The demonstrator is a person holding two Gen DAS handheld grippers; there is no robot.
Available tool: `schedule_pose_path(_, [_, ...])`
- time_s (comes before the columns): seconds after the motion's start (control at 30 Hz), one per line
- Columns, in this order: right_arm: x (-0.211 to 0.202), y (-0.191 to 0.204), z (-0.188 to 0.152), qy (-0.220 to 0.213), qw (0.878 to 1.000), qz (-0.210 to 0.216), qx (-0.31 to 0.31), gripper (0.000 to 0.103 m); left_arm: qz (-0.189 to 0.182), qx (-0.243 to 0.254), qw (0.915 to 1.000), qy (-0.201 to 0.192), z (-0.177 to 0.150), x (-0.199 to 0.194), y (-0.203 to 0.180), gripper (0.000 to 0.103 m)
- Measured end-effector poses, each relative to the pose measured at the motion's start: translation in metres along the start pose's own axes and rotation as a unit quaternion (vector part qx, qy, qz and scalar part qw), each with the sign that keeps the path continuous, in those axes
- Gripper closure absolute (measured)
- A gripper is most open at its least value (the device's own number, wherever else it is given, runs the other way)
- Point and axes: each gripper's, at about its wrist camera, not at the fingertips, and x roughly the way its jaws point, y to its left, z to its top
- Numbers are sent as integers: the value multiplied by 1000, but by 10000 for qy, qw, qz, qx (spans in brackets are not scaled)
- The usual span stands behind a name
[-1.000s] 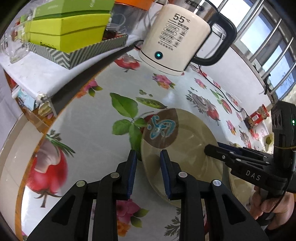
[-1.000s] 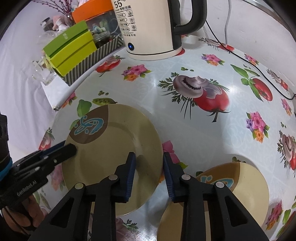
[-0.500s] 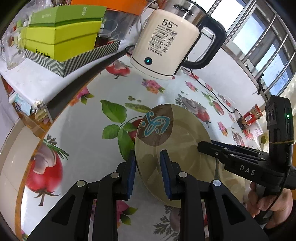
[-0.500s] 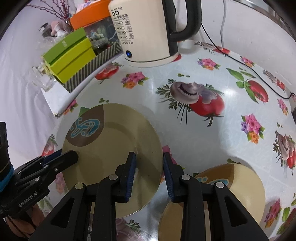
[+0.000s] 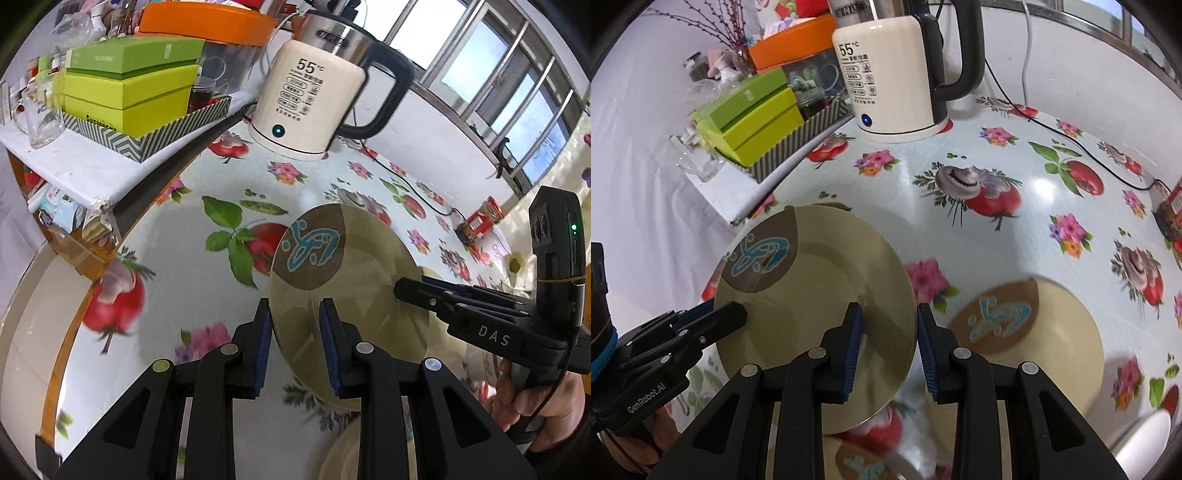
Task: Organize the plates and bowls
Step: 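Lift the beige plate off the table with the left gripper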
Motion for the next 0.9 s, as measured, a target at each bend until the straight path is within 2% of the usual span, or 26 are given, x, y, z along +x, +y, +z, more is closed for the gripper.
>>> schedule_pose_path(0.3, [-32,4,-49,23,9999,-74,82,74,-63,177,9998,118,-40,-27,-20,76])
schedule_pose_path(0.5, [-46,4,-84,87,9997,-180,140,74,-82,280,9990,334,-69,-36,-31,76])
schedule_pose_path(0.9, [-50,1,-135,338,9987,-257,279,74,-74,455,9970,626,-109,-44,-45,76])
